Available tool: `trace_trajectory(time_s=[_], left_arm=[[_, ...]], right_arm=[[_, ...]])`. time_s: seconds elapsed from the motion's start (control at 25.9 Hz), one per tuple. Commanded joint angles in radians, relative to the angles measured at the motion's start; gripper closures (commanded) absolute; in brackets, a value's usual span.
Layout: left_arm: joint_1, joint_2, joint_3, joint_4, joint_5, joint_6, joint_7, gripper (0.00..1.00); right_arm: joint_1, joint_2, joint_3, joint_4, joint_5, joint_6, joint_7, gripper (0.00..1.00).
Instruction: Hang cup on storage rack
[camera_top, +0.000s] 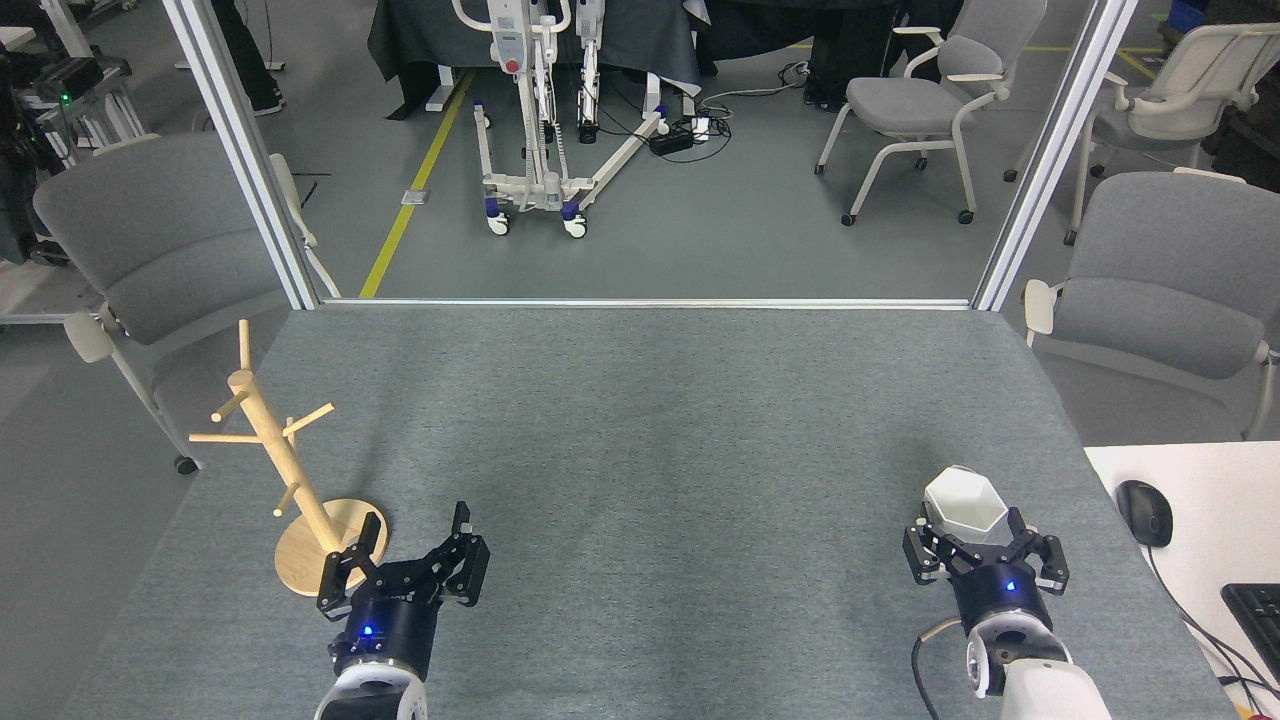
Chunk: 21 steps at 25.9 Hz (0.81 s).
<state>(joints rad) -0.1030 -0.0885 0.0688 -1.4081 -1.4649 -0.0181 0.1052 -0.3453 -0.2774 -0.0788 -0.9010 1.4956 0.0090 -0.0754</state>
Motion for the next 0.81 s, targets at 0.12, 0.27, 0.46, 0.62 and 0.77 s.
trace_trajectory(time_s=[0.12,0.27,0.46,0.62,0.77], left_arm=[[-0.009,0.001,0.000,0.009,0.000,0.001,0.001,0.01],[-0.007,0.003,0.000,0.008,0.000,0.001,0.001,0.01],[-0.006,0.003,0.000,0.008,0.000,0.000,0.001,0.01],[-0.006,0.006,0.000,0.006,0.000,0.000,0.001,0.01],[-0.006,0.007,0.000,0.006,0.000,0.000,0.001,0.01]], right_arm=[[-0.012,-0.014,0.010,0.007,0.000,-0.001,0.000,0.01],[-0.032,-0.016,0.028,0.040,0.000,0.000,-0.001,0.01],[-0.061,-0.016,0.048,0.074,0.000,0.002,-0.001,0.01],[-0.070,-0.014,0.051,0.094,0.000,0.002,-0.001,0.01],[-0.083,-0.011,0.062,0.111,0.000,0.003,-0.001,0.01]])
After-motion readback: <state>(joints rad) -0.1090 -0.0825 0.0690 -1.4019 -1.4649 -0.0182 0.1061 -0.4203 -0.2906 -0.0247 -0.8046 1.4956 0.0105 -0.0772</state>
